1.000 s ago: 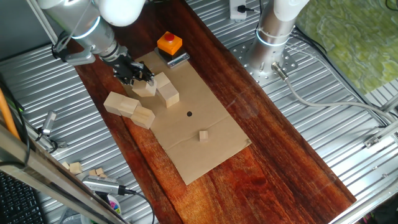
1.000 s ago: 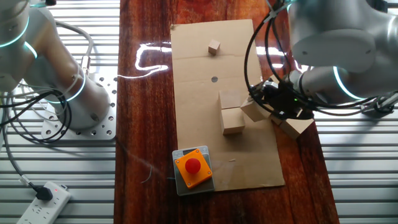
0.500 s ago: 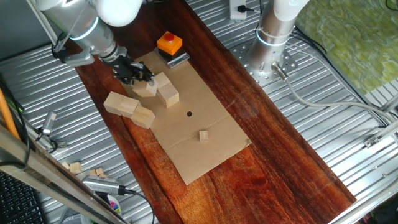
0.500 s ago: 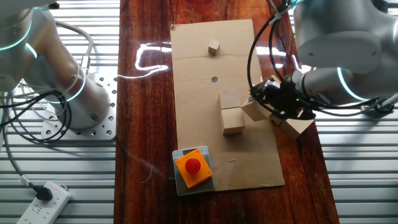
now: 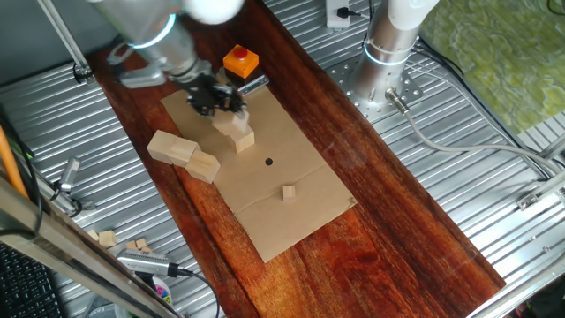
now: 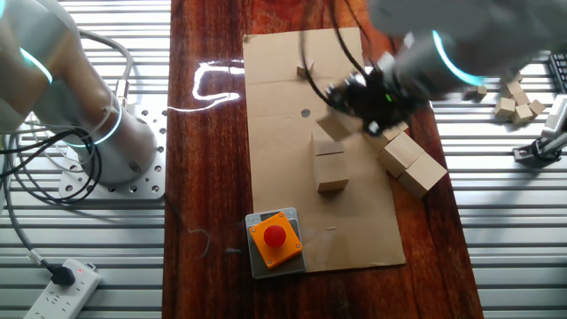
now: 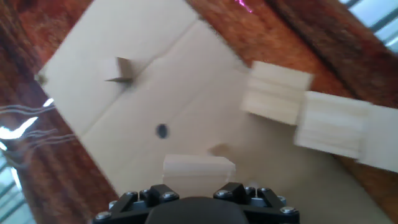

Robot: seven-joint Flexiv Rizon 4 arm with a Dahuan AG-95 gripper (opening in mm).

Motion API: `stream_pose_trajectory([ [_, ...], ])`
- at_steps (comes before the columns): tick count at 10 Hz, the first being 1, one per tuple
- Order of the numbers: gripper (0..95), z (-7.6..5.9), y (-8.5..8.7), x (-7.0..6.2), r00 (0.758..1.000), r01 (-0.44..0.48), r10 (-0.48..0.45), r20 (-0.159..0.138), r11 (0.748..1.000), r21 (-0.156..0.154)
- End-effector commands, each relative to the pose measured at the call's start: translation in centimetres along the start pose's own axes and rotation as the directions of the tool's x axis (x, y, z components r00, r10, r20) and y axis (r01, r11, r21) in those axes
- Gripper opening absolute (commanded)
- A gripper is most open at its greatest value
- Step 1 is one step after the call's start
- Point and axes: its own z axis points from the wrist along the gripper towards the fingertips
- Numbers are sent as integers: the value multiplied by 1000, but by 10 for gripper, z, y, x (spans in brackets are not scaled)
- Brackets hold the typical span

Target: Stack the blocks into a pyramid shape

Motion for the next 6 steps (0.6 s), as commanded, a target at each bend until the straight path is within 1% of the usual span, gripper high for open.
stream_pose_trajectory([
  [1,0,3,25,-8,999,-41,40,18,998,48],
  [2,0,7,34,-12,998,-44,41,45,996,79],
  [3,0,10,37,-15,997,-50,44,66,995,86],
  [4,0,13,39,-19,995,-44,35,93,994,101],
  [5,0,17,42,-22,994,-35,22,109,992,124],
  [6,0,20,43,-25,993,-39,24,112,991,132],
])
